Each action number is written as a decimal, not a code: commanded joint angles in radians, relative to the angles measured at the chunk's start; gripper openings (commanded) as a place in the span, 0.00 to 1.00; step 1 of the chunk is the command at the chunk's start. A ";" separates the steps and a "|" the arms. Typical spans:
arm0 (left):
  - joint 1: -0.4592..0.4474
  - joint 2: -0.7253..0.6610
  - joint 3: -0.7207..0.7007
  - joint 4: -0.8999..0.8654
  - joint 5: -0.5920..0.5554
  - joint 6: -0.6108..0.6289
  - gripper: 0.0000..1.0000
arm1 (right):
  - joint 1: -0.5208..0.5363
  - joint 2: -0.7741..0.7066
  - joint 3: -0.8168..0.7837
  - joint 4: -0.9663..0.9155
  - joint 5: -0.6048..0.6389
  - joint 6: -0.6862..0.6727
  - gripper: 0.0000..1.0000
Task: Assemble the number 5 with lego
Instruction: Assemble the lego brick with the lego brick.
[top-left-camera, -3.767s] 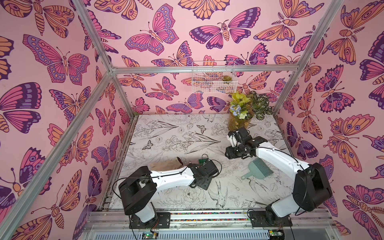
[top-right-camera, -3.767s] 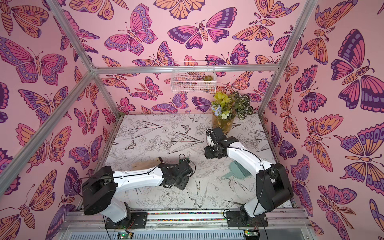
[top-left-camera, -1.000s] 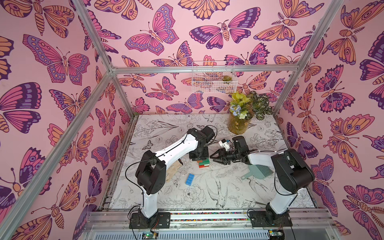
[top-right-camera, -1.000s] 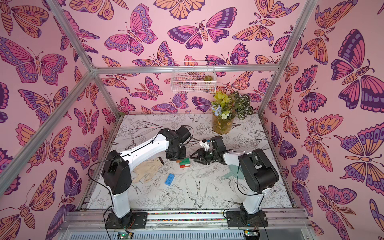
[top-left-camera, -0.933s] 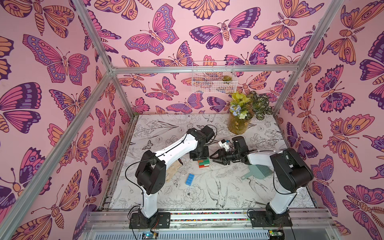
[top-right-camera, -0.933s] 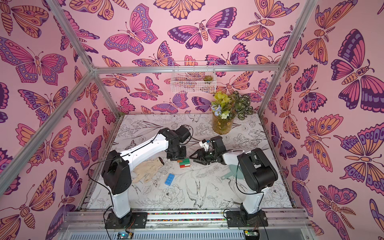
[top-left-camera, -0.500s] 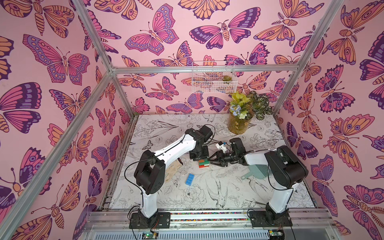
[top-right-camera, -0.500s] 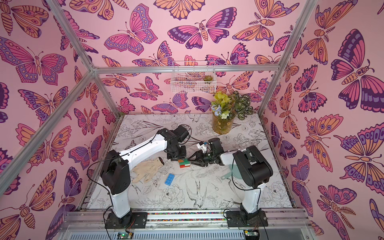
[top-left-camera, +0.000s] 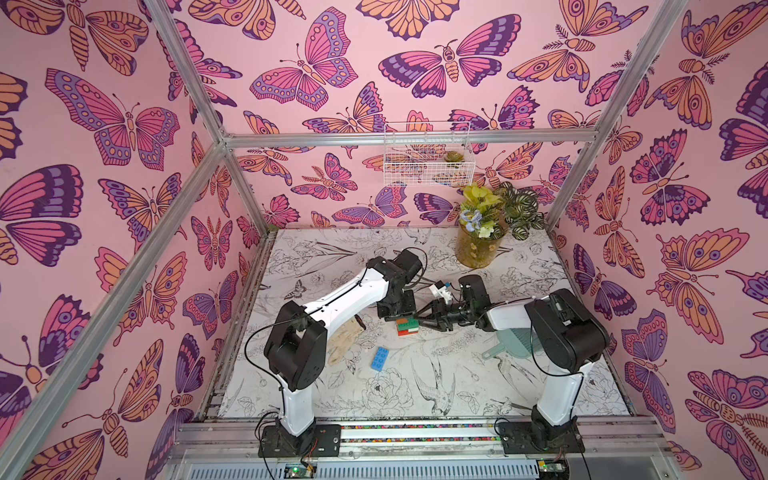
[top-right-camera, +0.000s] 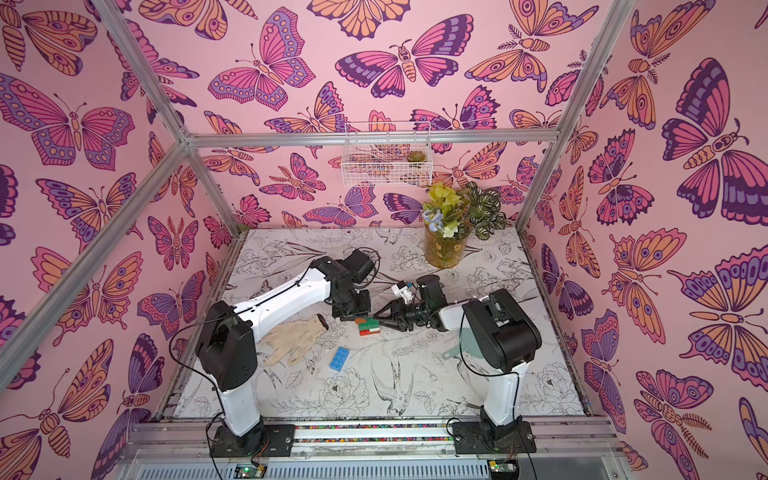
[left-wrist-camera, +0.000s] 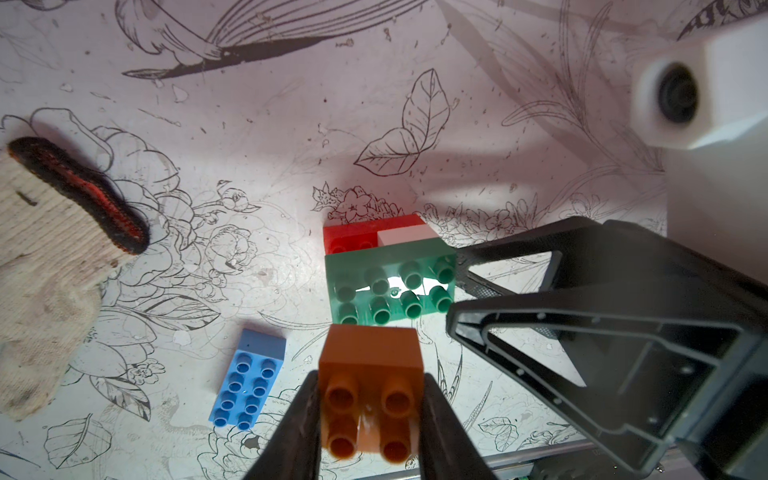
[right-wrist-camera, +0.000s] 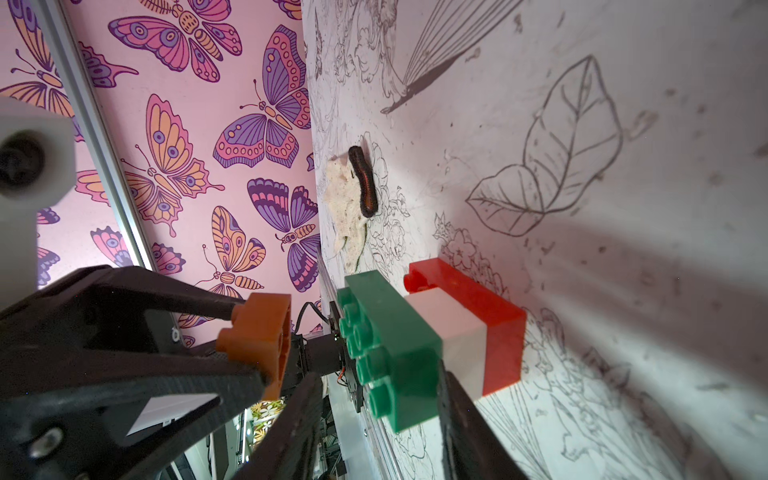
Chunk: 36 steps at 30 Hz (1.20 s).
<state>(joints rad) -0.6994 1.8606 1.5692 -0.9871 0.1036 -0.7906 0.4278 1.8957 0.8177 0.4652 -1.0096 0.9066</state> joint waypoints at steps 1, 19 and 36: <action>0.009 -0.023 -0.019 0.001 0.008 0.002 0.00 | 0.006 0.028 -0.009 0.050 -0.024 0.020 0.47; 0.010 -0.012 -0.024 0.002 0.011 0.004 0.00 | 0.018 0.072 -0.012 0.058 -0.028 0.011 0.47; 0.009 0.003 -0.029 0.001 0.009 0.017 0.00 | 0.026 0.098 -0.011 0.053 -0.016 0.002 0.44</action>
<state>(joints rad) -0.6983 1.8606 1.5547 -0.9756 0.1127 -0.7891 0.4412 1.9652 0.8104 0.5358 -1.0271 0.9188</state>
